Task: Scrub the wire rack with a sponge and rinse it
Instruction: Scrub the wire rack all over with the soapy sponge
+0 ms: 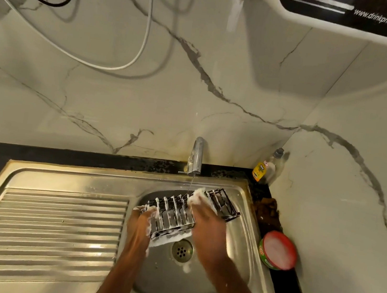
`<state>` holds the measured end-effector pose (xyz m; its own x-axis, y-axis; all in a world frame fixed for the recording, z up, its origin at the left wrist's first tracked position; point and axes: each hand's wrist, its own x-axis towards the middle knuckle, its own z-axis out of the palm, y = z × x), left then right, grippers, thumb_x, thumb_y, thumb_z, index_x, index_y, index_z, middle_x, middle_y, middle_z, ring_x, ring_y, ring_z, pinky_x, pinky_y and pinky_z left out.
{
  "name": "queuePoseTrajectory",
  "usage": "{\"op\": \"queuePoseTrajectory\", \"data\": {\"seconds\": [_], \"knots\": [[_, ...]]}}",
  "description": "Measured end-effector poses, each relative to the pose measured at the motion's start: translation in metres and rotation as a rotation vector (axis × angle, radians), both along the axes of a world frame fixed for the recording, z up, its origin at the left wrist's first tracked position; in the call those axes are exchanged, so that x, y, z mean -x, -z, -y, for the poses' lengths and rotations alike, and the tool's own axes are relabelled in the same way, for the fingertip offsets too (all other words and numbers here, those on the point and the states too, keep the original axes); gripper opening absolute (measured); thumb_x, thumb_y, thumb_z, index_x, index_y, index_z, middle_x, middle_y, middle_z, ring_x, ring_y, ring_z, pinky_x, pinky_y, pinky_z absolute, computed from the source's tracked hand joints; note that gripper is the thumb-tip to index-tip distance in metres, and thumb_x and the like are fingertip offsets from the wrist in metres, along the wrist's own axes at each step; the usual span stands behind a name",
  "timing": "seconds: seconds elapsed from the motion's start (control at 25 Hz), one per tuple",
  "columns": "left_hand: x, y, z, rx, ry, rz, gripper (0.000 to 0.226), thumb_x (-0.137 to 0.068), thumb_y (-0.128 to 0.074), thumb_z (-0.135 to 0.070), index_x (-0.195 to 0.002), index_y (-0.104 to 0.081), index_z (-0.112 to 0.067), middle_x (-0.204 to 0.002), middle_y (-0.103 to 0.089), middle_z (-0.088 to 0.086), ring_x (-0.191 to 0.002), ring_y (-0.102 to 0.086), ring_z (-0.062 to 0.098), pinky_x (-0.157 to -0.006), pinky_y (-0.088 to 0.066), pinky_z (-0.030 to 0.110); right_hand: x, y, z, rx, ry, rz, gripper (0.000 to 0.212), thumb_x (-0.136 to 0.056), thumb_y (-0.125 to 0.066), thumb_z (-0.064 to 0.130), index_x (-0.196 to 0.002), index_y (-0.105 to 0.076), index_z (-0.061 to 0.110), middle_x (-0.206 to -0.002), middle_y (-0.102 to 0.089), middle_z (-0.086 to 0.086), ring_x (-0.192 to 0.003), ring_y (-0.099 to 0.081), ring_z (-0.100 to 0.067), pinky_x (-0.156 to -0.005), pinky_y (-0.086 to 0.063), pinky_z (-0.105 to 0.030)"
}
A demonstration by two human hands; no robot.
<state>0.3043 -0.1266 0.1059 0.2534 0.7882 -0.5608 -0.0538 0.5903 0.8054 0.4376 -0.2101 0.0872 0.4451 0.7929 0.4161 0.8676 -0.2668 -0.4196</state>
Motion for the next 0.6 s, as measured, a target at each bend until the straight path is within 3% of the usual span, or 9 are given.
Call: {"op": "queuePoseTrajectory", "data": {"seconds": [0.08, 0.16, 0.24, 0.28, 0.4, 0.44, 0.52, 0.6], "knots": [[0.002, 0.008, -0.002, -0.019, -0.021, 0.060, 0.013, -0.103, -0.052, -0.020, -0.114, -0.055, -0.015, -0.133, -0.054, 0.013, -0.135, -0.046, 0.039, -0.114, -0.036, 0.062, -0.002, -0.001, 0.010, -0.021, -0.113, 0.209, 0.039, -0.078, -0.058, -0.009, -0.111, -0.073, 0.005, -0.117, -0.073, -0.010, -0.103, -0.072, -0.021, -0.081, -0.062, -0.033], [0.005, 0.014, -0.005, -0.073, -0.028, 0.039, 0.015, -0.100, -0.056, -0.025, -0.112, -0.057, -0.016, -0.125, -0.059, 0.011, -0.127, -0.053, 0.039, -0.108, -0.041, 0.064, -0.042, -0.007, 0.009, -0.071, 0.053, 0.092, 0.045, -0.066, -0.070, -0.020, -0.104, -0.075, 0.003, -0.105, -0.075, -0.013, -0.091, -0.075, -0.026, -0.076, -0.062, -0.035], [0.008, 0.017, -0.006, -0.114, 0.006, 0.071, 0.041, -0.088, -0.064, -0.041, -0.118, -0.059, -0.013, -0.126, -0.063, 0.017, -0.123, -0.057, 0.044, -0.102, -0.042, 0.075, -0.061, -0.013, 0.004, -0.093, 0.244, -0.015, 0.052, -0.058, -0.075, -0.025, -0.103, -0.075, 0.001, -0.104, -0.075, -0.016, -0.084, -0.076, -0.029, -0.074, -0.060, -0.034], [0.009, 0.014, -0.006, -0.104, 0.017, 0.080, 0.050, -0.085, -0.063, -0.043, -0.124, -0.058, -0.013, -0.130, -0.062, 0.019, -0.125, -0.056, 0.045, -0.103, -0.041, 0.075, -0.052, -0.011, 0.000, -0.055, 0.239, -0.002, 0.052, -0.059, -0.075, -0.023, -0.105, -0.075, 0.002, -0.107, -0.074, -0.016, -0.084, -0.076, -0.027, -0.072, -0.061, -0.034], [0.014, 0.013, -0.007, -0.087, -0.040, 0.068, 0.039, -0.100, -0.055, -0.020, -0.135, -0.050, -0.002, -0.136, -0.055, 0.023, -0.131, -0.049, 0.043, -0.111, -0.038, 0.055, -0.025, -0.001, 0.006, -0.090, 0.003, 0.214, 0.048, -0.066, -0.067, -0.018, -0.107, -0.075, 0.006, -0.114, -0.073, -0.010, -0.094, -0.074, -0.018, -0.069, -0.062, -0.027], [0.016, 0.016, -0.009, -0.102, -0.055, 0.084, 0.041, -0.100, -0.056, -0.022, -0.135, -0.050, -0.001, -0.137, -0.056, 0.025, -0.131, -0.049, 0.045, -0.110, -0.040, 0.058, -0.030, -0.004, 0.006, -0.088, 0.004, 0.173, 0.048, -0.068, -0.068, -0.019, -0.109, -0.074, 0.005, -0.115, -0.073, -0.011, -0.093, -0.074, -0.018, -0.068, -0.063, -0.028], [0.017, 0.043, -0.015, -0.109, -0.056, 0.091, 0.062, -0.083, -0.069, -0.044, -0.132, -0.056, -0.009, -0.135, -0.059, 0.025, -0.126, -0.055, 0.047, -0.103, -0.044, 0.071, -0.043, -0.009, -0.001, -0.167, 0.181, -0.007, 0.050, -0.070, -0.071, -0.022, -0.113, -0.071, 0.002, -0.113, -0.073, -0.015, -0.087, -0.076, -0.024, -0.063, -0.063, -0.035], [0.020, 0.068, -0.022, -0.093, -0.025, 0.120, 0.076, -0.067, -0.072, -0.052, -0.127, -0.059, -0.009, -0.131, -0.063, 0.026, -0.122, -0.059, 0.046, -0.101, -0.043, 0.075, -0.031, 0.001, -0.006, -0.112, 0.115, 0.122, 0.045, -0.075, -0.064, -0.020, -0.113, -0.071, 0.004, -0.115, -0.073, -0.012, -0.092, -0.075, -0.022, -0.064, -0.063, -0.035]]}}
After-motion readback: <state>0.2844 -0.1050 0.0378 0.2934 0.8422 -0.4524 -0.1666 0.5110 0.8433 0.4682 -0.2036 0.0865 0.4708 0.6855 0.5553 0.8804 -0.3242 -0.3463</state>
